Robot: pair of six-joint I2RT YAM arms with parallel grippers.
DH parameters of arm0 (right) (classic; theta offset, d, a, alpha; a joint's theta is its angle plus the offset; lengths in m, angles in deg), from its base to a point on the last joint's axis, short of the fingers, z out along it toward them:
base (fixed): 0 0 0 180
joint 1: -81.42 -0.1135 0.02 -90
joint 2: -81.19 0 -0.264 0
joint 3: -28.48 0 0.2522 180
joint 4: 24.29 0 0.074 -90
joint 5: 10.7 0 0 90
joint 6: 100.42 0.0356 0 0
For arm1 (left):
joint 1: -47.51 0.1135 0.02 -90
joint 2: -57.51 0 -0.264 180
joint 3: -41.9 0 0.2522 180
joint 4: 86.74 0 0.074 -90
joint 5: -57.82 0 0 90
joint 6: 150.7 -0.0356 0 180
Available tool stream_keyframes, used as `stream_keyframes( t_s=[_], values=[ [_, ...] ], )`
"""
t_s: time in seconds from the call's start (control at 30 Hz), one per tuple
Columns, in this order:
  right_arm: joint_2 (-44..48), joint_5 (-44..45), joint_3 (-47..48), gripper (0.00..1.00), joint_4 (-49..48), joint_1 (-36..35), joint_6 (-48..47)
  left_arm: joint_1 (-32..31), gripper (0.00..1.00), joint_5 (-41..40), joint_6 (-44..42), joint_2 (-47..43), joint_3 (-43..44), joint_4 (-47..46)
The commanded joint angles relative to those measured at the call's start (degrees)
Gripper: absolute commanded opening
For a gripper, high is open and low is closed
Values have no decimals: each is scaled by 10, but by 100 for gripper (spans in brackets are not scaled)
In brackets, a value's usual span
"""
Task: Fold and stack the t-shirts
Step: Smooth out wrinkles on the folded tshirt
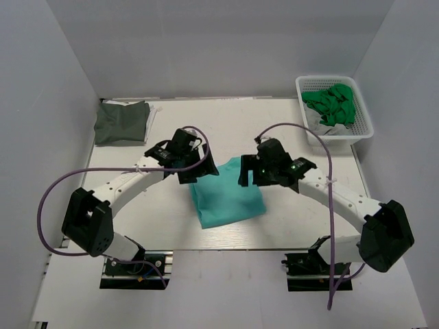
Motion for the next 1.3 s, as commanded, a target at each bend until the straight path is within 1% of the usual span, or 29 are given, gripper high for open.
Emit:
stream_keyframes(
  t_s=[0.0, 0.07, 0.17, 0.27, 0.3, 0.33, 0.4, 0.43, 0.47, 0.53, 0.63, 0.67, 0.73, 0.8, 0.93, 0.97, 1.03, 1.07, 1.1, 1.17, 1.2, 1.27],
  values=[
    [-45, 113, 53, 90, 5, 37, 51, 20, 100, -155, 47, 11, 26, 119],
    [-74, 108, 86, 90, 8, 59, 58, 25, 100, -155, 53, 26, 32, 112],
    [-118, 84, 114, 90, 5, 71, 57, 39, 100, -155, 53, 56, 37, 107],
    [-150, 52, 124, 90, -4, 96, 46, 44, 99, -155, 53, 67, 37, 82],
    [-164, 49, 129, 90, -5, 99, 46, 44, 97, -141, 48, 81, 37, 74],
    [-171, 33, 135, 90, -5, 105, 46, 49, 92, -141, 48, 81, 37, 69],
    [-192, 26, 140, 90, -8, 113, 49, 50, 85, -125, 42, 98, 37, 64],
    [-197, 15, 142, 90, -8, 118, 49, 50, 77, -120, 42, 99, 37, 56],
    [-206, 9, 144, 90, -9, 120, 51, 50, 74, -114, 37, 104, 43, 56],
    [-213, -6, 146, 90, -11, 127, 50, 50, 72, -114, 37, 104, 43, 48],
    [-219, -4, 143, 90, -12, 134, 52, 50, 70, -103, 31, 104, 43, 35],
    [-221, -23, 142, 90, -10, 134, 53, 50, 68, -103, 31, 111, 43, 35],
    [-221, -31, 138, 90, -15, 142, 54, 50, 68, -103, 25, 119, 43, 35],
    [-220, -44, 135, 90, -19, 145, 55, 50, 65, -86, 25, 132, 37, 30],
    [-224, -64, 131, 89, -22, 148, 53, 50, 61, -86, 20, 138, 27, 10],
    [-224, -69, 131, 89, -20, 148, 51, 50, 59, -86, 20, 138, 27, 5],
    [-222, -66, 128, 88, -24, 148, 45, 50, 53, -86, 20, 145, 27, -1],
    [-224, -67, 128, 85, -31, 149, 41, 50, 51, -86, 20, 145, 27, -10],
    [-225, -66, 127, 84, -32, 149, 39, 50, 41, -80, 20, 150, 27, -17],
    [-236, -66, 131, 79, -32, 148, 31, 50, 30, -80, 20, 150, 27, -17],
    [-241, -65, 132, 78, -32, 150, 30, 50, 14, -80, 20, 150, 27, -17],
    [-257, -66, 133, 73, -45, 148, 23, 50, 3, -80, 20, 150, 27, -17]
  ],
)
